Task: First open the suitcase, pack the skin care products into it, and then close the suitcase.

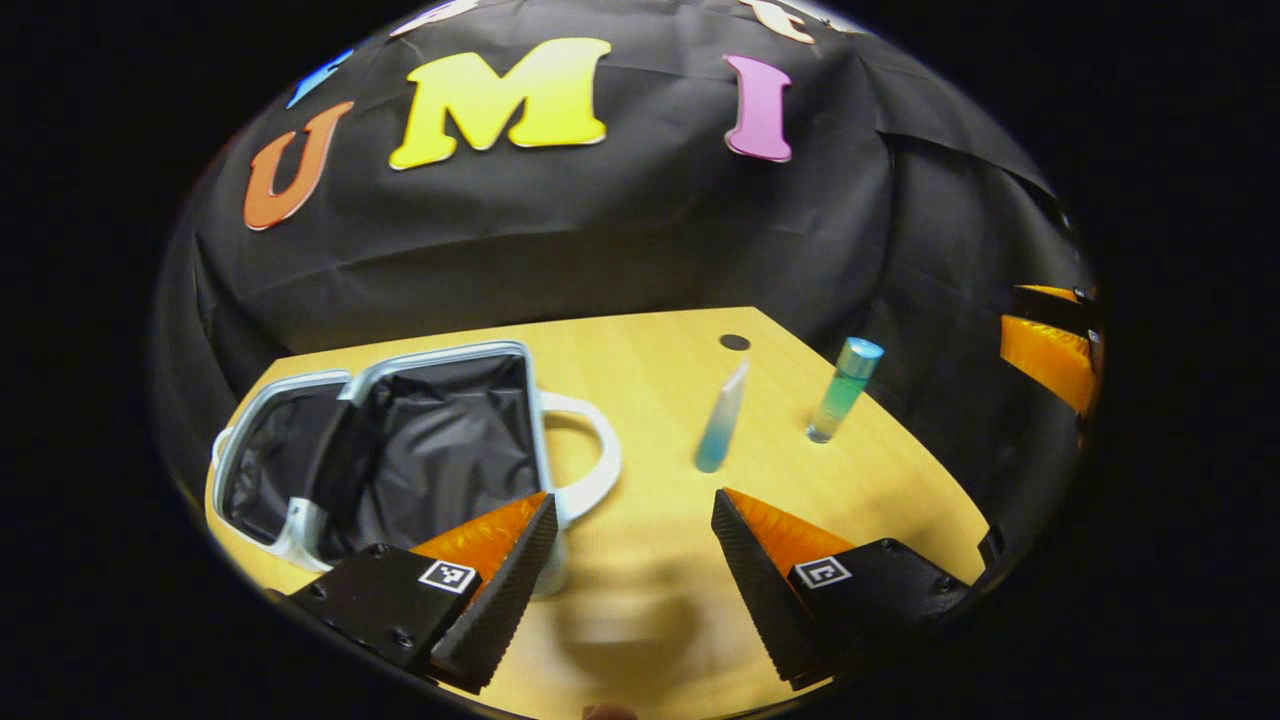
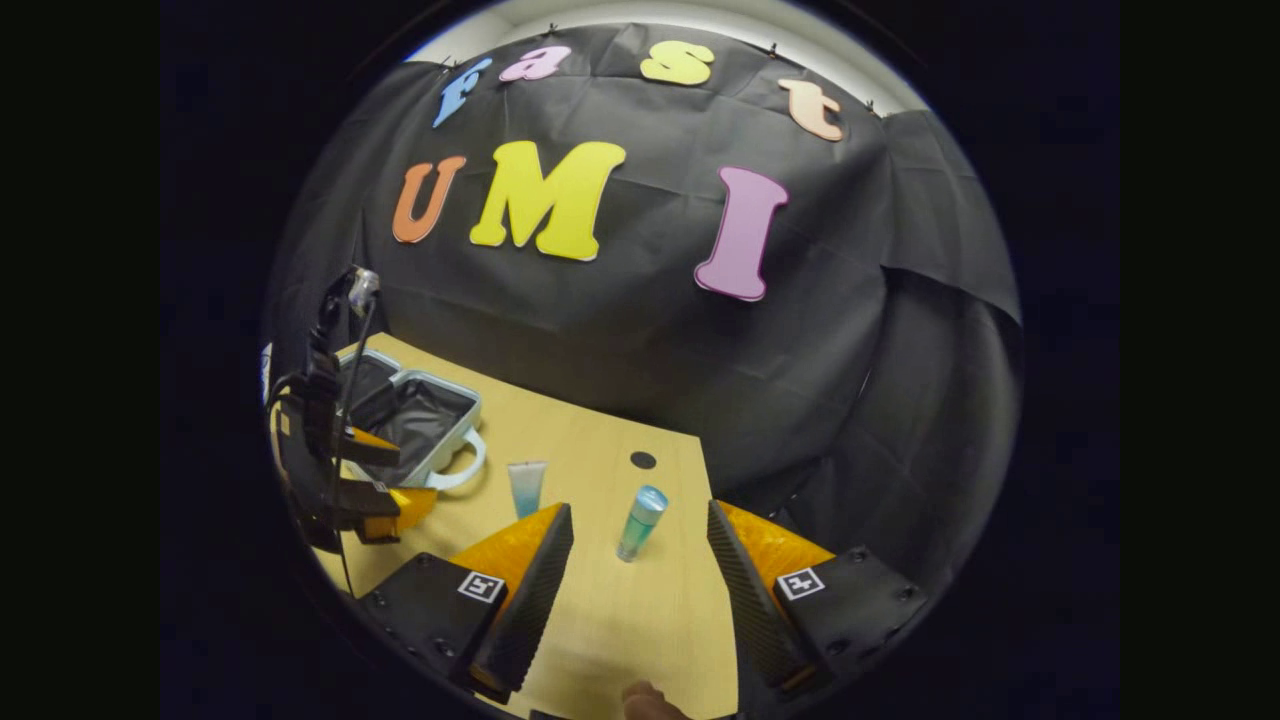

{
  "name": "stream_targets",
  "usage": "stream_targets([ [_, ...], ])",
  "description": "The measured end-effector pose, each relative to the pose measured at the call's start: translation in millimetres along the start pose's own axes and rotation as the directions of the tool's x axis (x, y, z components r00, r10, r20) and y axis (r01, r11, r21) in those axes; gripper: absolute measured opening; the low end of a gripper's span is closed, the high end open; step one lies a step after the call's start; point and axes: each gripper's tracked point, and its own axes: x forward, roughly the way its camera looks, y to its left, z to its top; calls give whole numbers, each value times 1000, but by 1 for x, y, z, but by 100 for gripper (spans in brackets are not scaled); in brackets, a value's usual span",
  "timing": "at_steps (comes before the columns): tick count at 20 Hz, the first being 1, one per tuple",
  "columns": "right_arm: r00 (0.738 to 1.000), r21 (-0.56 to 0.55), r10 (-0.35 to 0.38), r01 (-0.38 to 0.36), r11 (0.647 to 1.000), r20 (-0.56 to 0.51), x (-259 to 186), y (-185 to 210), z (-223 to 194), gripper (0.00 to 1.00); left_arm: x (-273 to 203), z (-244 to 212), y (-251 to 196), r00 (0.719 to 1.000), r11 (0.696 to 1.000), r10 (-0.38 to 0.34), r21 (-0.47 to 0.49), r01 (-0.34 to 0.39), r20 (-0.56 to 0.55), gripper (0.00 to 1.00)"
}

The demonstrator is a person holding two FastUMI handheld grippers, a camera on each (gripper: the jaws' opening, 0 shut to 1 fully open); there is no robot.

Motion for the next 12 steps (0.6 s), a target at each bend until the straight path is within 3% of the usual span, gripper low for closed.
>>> stream_targets([
  [4, 999, 3, 1, -1, 1000, -44, 11, -30, -22, 80, 50, -9, -40, 999, 1000, -17, -4, 17, -34, 99],
  [12, 990, 0, 17, -18, 1000, -140, 38, -69, -71, 80, 131, -19, -35, 992, 995, 102, -15, -104, -72, 99],
])
